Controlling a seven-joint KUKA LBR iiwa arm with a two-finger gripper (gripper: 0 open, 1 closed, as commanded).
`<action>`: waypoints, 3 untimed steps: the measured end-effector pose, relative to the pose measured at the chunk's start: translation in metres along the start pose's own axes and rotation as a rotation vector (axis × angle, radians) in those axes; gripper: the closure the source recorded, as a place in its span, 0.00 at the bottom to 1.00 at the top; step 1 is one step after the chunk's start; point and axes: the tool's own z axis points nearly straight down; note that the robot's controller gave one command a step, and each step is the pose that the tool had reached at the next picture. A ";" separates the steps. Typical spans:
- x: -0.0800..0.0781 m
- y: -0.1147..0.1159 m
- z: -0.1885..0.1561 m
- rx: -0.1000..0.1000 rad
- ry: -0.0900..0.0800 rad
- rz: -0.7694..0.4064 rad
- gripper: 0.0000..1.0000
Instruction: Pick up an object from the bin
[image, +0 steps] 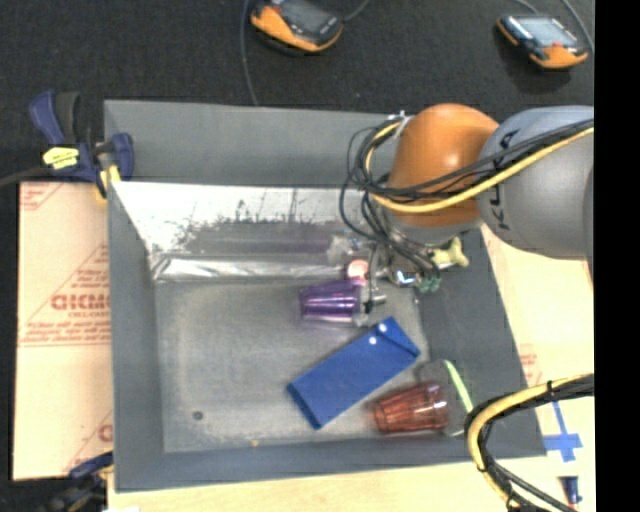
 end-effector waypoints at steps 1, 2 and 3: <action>-0.005 -0.006 -0.009 0.003 -0.002 0.022 0.00; -0.007 -0.021 0.022 0.001 -0.006 0.150 0.00; 0.003 -0.011 0.055 0.003 -0.008 -0.003 0.00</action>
Offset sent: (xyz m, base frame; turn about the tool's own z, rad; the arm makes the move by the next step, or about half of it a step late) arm 0.0134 -0.0217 -0.0282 0.1595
